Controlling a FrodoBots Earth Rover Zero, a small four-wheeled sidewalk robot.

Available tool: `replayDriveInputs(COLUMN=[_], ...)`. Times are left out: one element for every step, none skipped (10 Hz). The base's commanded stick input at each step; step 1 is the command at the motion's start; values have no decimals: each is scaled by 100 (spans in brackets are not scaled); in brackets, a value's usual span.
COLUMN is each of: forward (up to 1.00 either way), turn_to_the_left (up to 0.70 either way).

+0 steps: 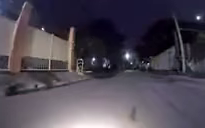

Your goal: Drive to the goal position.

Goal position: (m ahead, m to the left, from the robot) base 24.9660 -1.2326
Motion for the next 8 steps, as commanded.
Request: replayDriveInputs(forward=[50, 50, 50, 50, 50, 50, 50, 50], turn_to_the_left=[0, 0, 0, 0, 0, 0, 0, 0])
